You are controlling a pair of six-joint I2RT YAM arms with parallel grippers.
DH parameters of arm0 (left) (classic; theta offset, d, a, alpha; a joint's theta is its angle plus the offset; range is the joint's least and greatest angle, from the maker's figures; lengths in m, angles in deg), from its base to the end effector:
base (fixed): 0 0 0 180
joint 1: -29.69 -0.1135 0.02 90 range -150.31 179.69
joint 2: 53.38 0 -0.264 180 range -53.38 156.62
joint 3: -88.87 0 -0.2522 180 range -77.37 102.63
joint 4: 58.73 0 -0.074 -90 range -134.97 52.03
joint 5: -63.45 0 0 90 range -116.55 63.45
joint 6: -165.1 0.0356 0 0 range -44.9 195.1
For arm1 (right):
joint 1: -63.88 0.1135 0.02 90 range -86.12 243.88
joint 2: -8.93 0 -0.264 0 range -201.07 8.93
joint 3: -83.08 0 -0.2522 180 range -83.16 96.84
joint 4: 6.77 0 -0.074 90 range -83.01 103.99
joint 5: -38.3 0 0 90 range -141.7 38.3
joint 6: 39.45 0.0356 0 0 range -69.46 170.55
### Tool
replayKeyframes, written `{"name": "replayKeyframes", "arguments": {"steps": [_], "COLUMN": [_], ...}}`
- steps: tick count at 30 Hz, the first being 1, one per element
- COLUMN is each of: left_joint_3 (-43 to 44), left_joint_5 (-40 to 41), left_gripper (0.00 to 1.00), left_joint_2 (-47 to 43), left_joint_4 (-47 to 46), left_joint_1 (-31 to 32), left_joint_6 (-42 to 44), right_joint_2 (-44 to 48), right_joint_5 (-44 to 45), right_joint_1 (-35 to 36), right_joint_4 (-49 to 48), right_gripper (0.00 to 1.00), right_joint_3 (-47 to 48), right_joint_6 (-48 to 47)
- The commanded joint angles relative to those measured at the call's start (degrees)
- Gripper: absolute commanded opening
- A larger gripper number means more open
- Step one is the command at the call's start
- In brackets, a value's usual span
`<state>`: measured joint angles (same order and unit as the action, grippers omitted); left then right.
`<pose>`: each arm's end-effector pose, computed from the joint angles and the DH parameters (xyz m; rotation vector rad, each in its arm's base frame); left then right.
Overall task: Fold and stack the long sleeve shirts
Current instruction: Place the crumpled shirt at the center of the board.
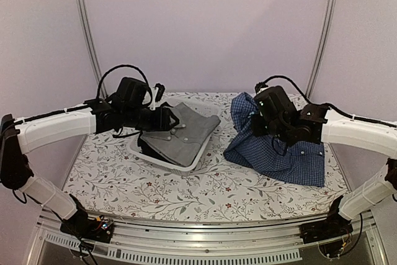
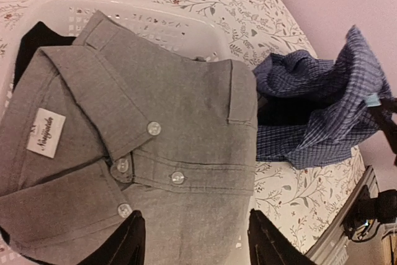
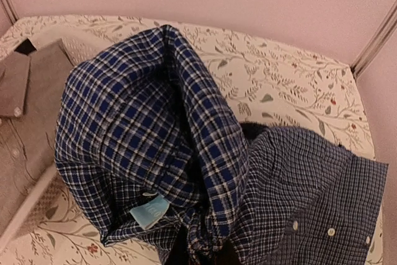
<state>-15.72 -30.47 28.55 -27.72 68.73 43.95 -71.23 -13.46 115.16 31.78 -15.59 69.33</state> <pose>0.2473 -0.2037 0.2795 0.1994 2.3208 -0.7251 0.2099 0.2266 0.3169 -0.2349 2.0545 -0.0001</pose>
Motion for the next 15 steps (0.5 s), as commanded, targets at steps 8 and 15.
{"name": "replayKeyframes", "arguments": {"steps": [8, 15], "left_joint_3": [9.64, 20.70], "left_joint_5": [-3.94, 1.69], "left_gripper": [0.55, 0.54], "left_joint_2": [11.60, 24.64], "left_joint_4": [-5.30, -1.75], "left_joint_1": [10.45, 16.55], "left_joint_6": [1.69, 0.35], "right_joint_2": [6.28, 7.34], "right_joint_5": [-19.64, -18.28], "right_joint_1": [4.00, 4.00], "right_joint_4": [-1.61, 0.64], "right_gripper": [0.00, 0.74], "right_joint_3": [-24.22, -24.28], "right_joint_6": [22.67, 24.65]}}
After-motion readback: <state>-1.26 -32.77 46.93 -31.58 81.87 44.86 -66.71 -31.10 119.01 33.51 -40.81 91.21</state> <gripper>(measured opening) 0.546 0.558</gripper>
